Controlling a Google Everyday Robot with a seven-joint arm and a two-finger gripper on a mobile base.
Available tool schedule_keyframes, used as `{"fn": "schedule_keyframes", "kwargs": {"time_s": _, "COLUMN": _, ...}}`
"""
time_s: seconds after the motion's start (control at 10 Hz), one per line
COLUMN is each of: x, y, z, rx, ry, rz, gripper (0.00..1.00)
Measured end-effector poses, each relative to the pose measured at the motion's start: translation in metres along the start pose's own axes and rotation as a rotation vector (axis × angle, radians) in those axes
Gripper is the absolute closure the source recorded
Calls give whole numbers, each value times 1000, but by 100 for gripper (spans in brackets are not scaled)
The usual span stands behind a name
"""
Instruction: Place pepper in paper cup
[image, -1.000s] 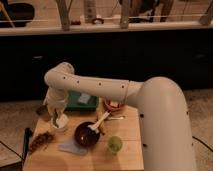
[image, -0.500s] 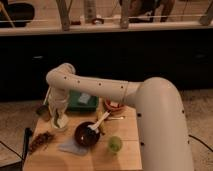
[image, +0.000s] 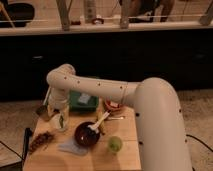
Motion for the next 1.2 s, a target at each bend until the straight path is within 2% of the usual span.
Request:
{"fn": "schedule_keyframes", "kwargs": {"time_s": 0.6, "x": -7, "y": 0, "z": 4, "rx": -1, "ry": -1, "rz": -4, "gripper": 20}}
{"fn": "schedule_keyframes", "kwargs": {"time_s": 1.2, "x": -10, "y": -2, "z": 0, "rx": 10, "ry": 1, "rz": -20, "gripper": 20}}
